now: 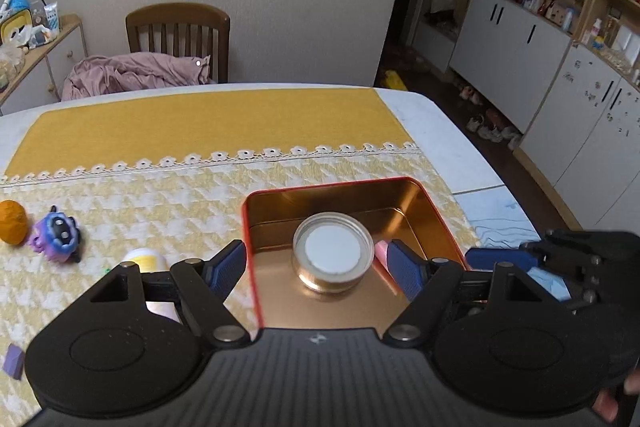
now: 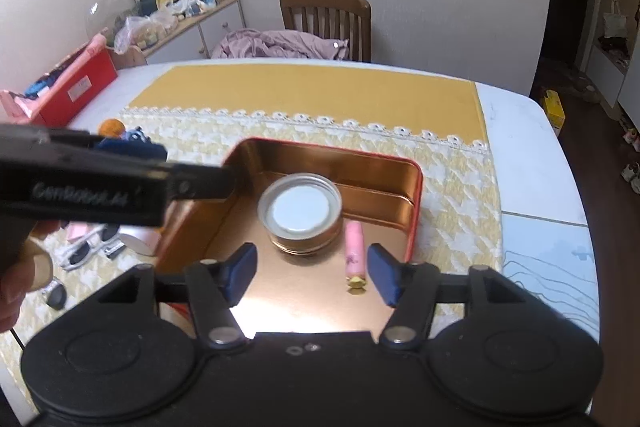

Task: Organize rigid objects
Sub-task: 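Lower the round tin and pink tube into the red box, opening both grippers, then grasp the orange with the left gripper while the right gripper grasps the purple plush toy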

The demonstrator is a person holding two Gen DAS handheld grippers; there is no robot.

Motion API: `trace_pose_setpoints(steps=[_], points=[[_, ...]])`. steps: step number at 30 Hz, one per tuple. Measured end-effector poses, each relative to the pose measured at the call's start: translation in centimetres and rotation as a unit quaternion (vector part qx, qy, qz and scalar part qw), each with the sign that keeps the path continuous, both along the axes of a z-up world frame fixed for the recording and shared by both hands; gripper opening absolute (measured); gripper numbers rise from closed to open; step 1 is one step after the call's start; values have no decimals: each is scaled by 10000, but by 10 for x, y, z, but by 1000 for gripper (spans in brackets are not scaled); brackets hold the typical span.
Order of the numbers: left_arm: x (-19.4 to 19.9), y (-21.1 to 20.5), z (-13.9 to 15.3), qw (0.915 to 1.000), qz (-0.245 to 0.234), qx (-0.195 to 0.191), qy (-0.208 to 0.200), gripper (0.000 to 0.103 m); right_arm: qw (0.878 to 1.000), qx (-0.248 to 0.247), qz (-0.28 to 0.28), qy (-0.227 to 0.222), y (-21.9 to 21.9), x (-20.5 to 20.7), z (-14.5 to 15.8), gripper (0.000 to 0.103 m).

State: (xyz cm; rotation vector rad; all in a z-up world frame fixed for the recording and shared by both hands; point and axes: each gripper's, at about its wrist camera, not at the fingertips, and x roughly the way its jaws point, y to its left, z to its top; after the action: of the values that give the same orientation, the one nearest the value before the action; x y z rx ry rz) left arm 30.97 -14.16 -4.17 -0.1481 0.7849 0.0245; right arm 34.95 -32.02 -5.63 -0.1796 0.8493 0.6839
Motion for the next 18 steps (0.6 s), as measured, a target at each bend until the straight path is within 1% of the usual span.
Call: trace_pose_setpoints(steps=[5, 7, 9, 13, 15, 18], points=[[-30, 18, 6, 9998, 22, -96, -157, 77, 9997, 219, -129, -40, 5, -16, 12, 74], [-44, 27, 8, 9997, 56, -69, -225, 77, 9995, 258, -159, -95, 9, -24, 18, 78], [-56, 39, 11, 9994, 130, -6, -316, 83, 9992, 295, -209, -138, 14, -34, 23, 83], [-75, 64, 17, 9989, 182, -127, -419, 84, 9988, 368, -283, -180, 30, -53, 30, 88], [-86, 76, 19, 9987, 162, -63, -478, 84, 9986, 393, -307, -192, 40, -64, 33, 92], [-102, 93, 23, 9982, 115, 159, -573, 84, 9983, 440, -327, -212, 55, -77, 35, 97]])
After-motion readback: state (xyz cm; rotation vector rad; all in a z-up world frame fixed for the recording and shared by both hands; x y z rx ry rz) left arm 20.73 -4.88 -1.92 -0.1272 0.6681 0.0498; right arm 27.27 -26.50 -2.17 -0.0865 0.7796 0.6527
